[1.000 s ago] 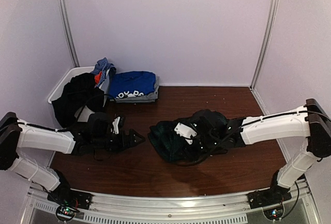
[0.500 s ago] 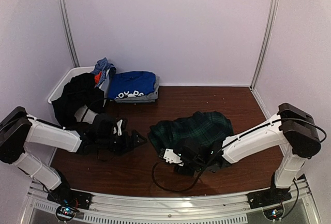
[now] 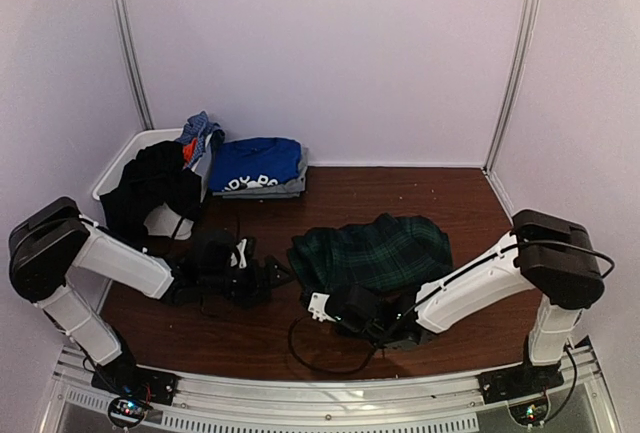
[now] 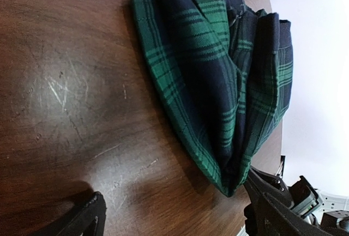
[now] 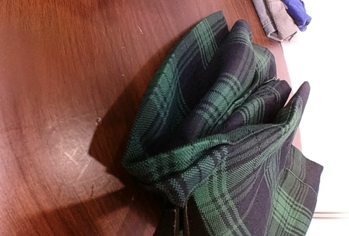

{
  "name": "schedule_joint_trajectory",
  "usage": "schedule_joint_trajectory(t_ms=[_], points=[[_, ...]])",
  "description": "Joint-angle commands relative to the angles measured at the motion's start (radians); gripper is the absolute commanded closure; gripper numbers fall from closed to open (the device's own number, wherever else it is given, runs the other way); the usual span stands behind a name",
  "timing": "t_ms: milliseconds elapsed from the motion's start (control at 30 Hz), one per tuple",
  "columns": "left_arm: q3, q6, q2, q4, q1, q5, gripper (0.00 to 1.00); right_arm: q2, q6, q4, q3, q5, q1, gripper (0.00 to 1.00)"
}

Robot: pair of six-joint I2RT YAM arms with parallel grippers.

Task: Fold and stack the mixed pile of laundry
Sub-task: Pick up the square-folded skirt from the center of the board, then pass from the right arm to the left

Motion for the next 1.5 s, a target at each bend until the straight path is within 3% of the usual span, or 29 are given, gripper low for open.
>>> schedule_joint_trajectory(t_ms=[0,167,433,800,1333,1400,1467], points=[[0.043,-0.034,0.03,0.084,-0.007,-0.013,0.02,-0.078,-0.024,0.097,-0.061,0.039,0.006,1.0],[0.071,-0.06,0.062,0.135,-0.026,-0.015,0.02,-0.146,-0.033,0.139,-0.099,-0.002,0.006,1.0],[0.1,-0.187,0.145,0.289,-0.104,-0.078,0.02,-0.118,-0.035,0.139,-0.066,-0.035,0.006,1.0],[0.174,-0.222,0.299,0.445,-0.138,-0.089,0.02,-0.106,-0.036,0.118,-0.02,-0.117,0.006,1.0],[0.29,-0.174,0.43,0.369,-0.133,-0.062,0.02,-0.065,-0.029,0.086,0.031,-0.175,0.019,1.0],[0.3,-0.156,0.444,0.367,-0.118,-0.032,0.07,-0.081,-0.029,0.096,0.017,-0.181,0.023,1.0],[0.313,-0.134,0.457,0.371,-0.107,-0.005,0.23,-0.103,-0.028,0.113,0.001,-0.181,0.023,1.0]])
